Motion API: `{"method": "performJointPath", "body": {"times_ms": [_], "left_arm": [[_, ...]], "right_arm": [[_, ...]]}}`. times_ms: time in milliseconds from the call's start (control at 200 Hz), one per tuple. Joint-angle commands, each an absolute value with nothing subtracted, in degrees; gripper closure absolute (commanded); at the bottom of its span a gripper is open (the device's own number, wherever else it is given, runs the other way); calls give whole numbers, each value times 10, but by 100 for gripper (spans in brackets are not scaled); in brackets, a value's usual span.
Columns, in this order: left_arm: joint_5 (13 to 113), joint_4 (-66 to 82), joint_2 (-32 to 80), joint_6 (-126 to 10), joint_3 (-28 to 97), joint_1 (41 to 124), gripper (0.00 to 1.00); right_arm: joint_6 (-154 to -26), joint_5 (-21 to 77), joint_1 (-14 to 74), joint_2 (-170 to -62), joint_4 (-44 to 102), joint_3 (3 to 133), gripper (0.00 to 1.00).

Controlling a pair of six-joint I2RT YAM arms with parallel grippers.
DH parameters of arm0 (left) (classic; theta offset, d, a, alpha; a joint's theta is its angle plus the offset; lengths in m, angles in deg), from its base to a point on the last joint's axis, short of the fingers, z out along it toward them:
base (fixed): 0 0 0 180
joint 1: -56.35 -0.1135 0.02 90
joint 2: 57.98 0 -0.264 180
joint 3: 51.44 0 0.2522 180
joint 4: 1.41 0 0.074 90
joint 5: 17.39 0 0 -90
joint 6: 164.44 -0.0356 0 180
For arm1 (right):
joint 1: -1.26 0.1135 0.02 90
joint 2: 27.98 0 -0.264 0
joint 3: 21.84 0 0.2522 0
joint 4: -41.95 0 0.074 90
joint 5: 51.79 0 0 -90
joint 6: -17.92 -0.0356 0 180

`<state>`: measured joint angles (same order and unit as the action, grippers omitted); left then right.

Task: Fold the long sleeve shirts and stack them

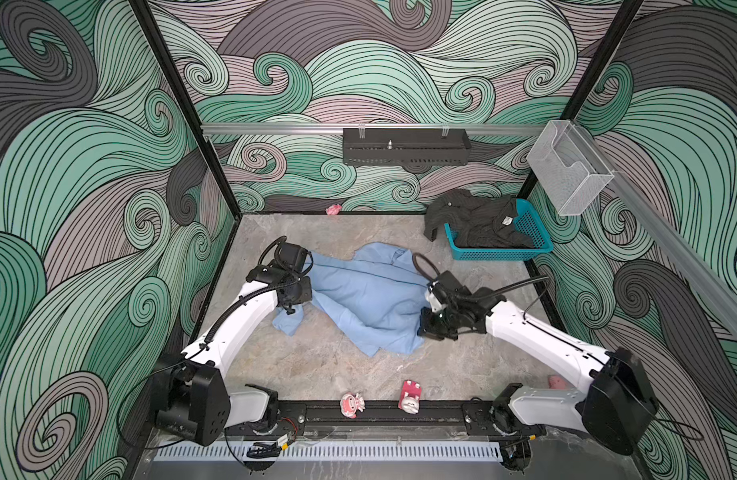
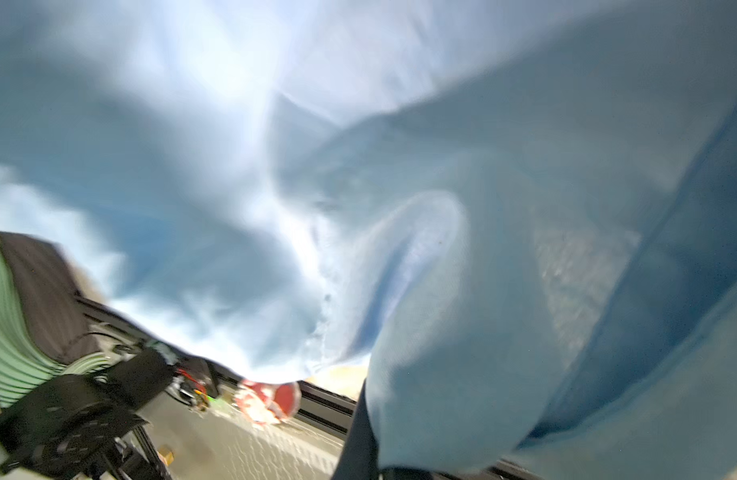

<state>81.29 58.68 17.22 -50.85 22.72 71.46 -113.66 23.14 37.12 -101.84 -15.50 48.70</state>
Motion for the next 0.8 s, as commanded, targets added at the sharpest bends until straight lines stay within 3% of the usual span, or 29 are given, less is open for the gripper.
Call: {"method": "performJointPath", "body": {"times_ms": [0, 175, 220, 300, 370, 445, 515, 640, 796], "left_arm": [[849, 605, 194, -534, 275, 714, 94], [891, 584, 265, -560, 323, 714, 94], [893, 585, 291, -560, 342, 713, 94], [891, 608, 344, -553, 385, 714, 94], [882, 631, 390, -550, 420, 715, 95], [871, 629, 412, -550, 428, 714, 94], [866, 618, 412, -547, 419, 715, 94], [857, 609, 402, -545, 406, 714, 94], [852, 609, 395, -545, 403, 715, 94]], "right_arm": [[-1061, 283, 326, -1051, -251, 595, 100], [-1003, 276, 264, -1209, -303, 748, 100], [-999, 280, 255, -1245, -304, 775, 96], [-994, 288, 242, -1296, -308, 818, 82], [-992, 294, 241, -1311, -322, 848, 59], [-992, 314, 254, -1283, -329, 850, 42], [-994, 352, 282, -1237, -341, 835, 33], [-1012, 368, 362, -1157, -339, 754, 30], [-1066, 329, 446, -1126, -265, 623, 34]]}}
